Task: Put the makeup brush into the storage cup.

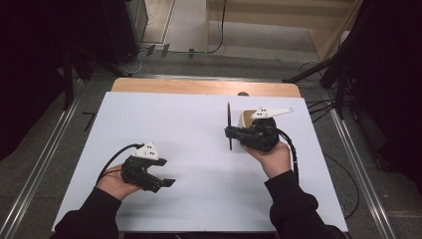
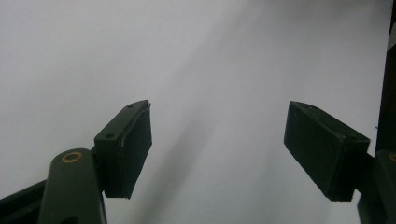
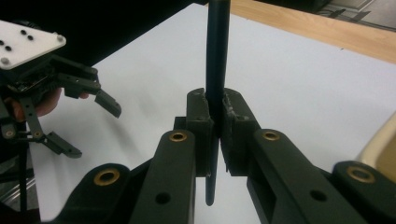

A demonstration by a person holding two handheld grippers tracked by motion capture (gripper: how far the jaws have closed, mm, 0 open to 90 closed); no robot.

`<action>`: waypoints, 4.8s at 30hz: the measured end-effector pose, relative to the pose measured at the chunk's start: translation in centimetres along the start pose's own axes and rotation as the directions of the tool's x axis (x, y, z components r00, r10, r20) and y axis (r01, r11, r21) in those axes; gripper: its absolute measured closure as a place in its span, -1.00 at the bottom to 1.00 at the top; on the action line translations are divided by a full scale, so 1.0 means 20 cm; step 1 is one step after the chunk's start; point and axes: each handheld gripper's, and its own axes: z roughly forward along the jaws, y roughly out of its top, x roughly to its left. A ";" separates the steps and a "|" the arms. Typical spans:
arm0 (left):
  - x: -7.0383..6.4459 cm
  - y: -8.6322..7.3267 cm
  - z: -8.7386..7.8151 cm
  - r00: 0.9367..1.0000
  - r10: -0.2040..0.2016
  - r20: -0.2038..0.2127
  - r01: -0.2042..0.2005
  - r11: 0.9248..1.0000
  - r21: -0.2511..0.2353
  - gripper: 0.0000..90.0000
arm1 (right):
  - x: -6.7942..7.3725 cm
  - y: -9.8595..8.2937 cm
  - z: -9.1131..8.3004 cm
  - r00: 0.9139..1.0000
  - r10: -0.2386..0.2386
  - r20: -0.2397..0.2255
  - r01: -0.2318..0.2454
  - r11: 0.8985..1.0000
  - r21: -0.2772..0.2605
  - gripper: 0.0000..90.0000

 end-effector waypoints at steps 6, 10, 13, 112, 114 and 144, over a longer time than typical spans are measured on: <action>0.00 -0.02 -0.01 1.000 0.005 -0.017 -0.005 1.000 -0.009 -0.46 | -0.02 0.03 -0.02 1.000 -0.002 0.024 0.002 1.000 -0.007 0.87; 0.00 -0.04 -0.03 1.000 0.010 -0.029 -0.010 1.000 -0.011 -0.46 | -0.04 0.04 -0.02 0.999 -0.002 0.034 0.002 1.000 -0.009 0.87; 0.00 -0.06 -0.05 0.999 0.007 -0.036 -0.007 1.000 -0.010 -0.46 | -0.06 0.05 -0.02 0.999 0.007 0.034 -0.007 1.000 -0.016 0.87; 0.01 -0.17 -0.11 0.998 -0.023 -0.059 0.022 1.000 -0.020 -0.46 | -0.45 0.00 -0.02 0.945 0.113 0.306 -0.073 0.987 -0.141 0.87; 0.01 -0.16 -0.11 0.998 -0.019 -0.059 0.018 1.000 -0.019 -0.46 | -0.45 -0.02 -0.01 0.946 0.117 0.303 -0.078 0.987 -0.137 0.86; 0.00 -0.17 -0.11 0.998 -0.017 -0.062 0.016 1.000 -0.020 -0.46 | -0.45 -0.07 0.04 0.947 0.123 0.296 -0.095 0.990 -0.106 0.86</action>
